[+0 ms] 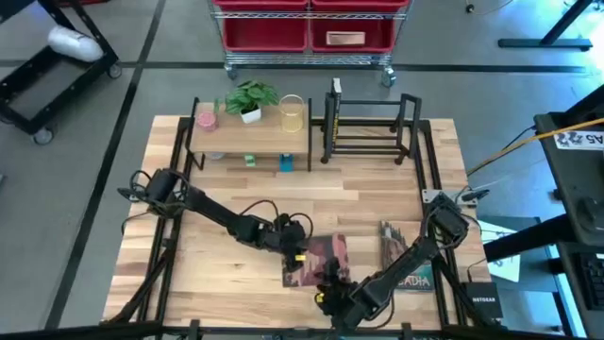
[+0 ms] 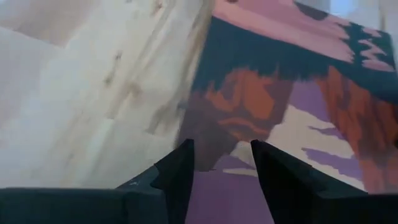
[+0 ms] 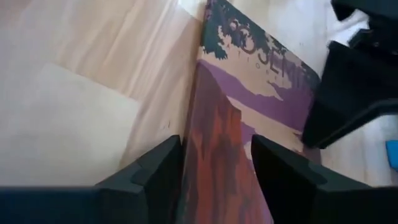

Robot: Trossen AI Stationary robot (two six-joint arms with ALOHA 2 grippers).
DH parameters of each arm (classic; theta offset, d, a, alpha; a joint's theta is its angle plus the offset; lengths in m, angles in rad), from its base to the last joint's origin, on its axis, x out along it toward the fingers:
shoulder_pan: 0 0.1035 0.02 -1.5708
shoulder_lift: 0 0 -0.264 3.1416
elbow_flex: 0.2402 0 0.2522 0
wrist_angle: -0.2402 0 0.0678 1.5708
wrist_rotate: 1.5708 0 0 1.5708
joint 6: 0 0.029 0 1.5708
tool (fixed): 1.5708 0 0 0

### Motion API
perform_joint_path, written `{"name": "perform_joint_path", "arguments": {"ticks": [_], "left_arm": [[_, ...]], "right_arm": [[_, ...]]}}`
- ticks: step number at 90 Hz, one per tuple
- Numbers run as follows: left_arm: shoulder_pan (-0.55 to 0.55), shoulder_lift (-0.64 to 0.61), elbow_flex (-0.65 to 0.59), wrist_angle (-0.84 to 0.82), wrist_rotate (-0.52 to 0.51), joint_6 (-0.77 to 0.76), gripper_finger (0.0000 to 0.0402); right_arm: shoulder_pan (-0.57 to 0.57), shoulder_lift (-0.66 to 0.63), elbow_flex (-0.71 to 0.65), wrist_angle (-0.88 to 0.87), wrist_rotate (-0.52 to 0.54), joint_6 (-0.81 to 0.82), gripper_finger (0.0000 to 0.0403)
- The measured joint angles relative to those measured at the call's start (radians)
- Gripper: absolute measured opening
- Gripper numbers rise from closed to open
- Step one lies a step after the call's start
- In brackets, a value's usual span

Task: Stock shelves
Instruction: Put the red purple book on the bookshelf

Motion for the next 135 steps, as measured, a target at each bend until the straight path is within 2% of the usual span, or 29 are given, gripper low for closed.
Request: {"name": "perform_joint_path", "arguments": {"ticks": [20,34,44,59,71,81,90,97,108,122,135], "left_arm": [[-0.009,0.002,-0.002,-0.012,0.002,-0.012,0.0153],[-0.012,0.002,-0.002,-0.002,0.028,-0.015,0.0153],[-0.014,0.002,-0.003,0.004,0.043,-0.015,0.0153],[-0.023,0.003,-0.003,0.004,0.024,-0.011,0.0153],[-0.032,0.004,-0.004,0.004,-0.021,-0.001,0.0153],[-0.036,-0.015,-0.006,-0.002,-0.064,0.015,0.0153],[-0.043,-0.061,-0.009,-0.032,-0.108,0.049,0.0153],[-0.053,-0.114,-0.018,-0.087,-0.143,0.076,0.0153],[-0.085,-0.238,-0.011,-0.166,-0.268,0.104,0.0153],[-0.153,-0.355,-0.011,-0.296,-0.465,0.102,0.0153],[-0.223,-0.402,-0.007,-0.302,-0.624,0.096,0.0153]], "right_arm": [[0.001,0.006,0.051,-0.140,0.087,0.034,0.0176],[-0.008,0.010,0.077,-0.272,0.188,0.060,0.0166],[-0.011,0.010,0.077,-0.288,0.187,0.075,0.0158],[-0.014,0.010,0.078,-0.248,0.085,0.077,0.0123],[-0.016,0.008,0.080,-0.221,-0.062,0.083,0.0068],[-0.015,0.000,0.082,-0.228,-0.087,0.152,0.0016],[-0.014,-0.015,0.084,-0.268,-0.091,0.287,0.0011],[-0.013,-0.040,0.082,-0.342,-0.136,0.376,0.0010],[-0.011,-0.100,0.082,-0.423,-0.146,0.471,0.0005],[-0.002,-0.216,0.081,-0.621,-0.038,0.614,0.0003],[-0.016,-0.369,0.080,-0.829,0.145,0.797,0.0002]]}}
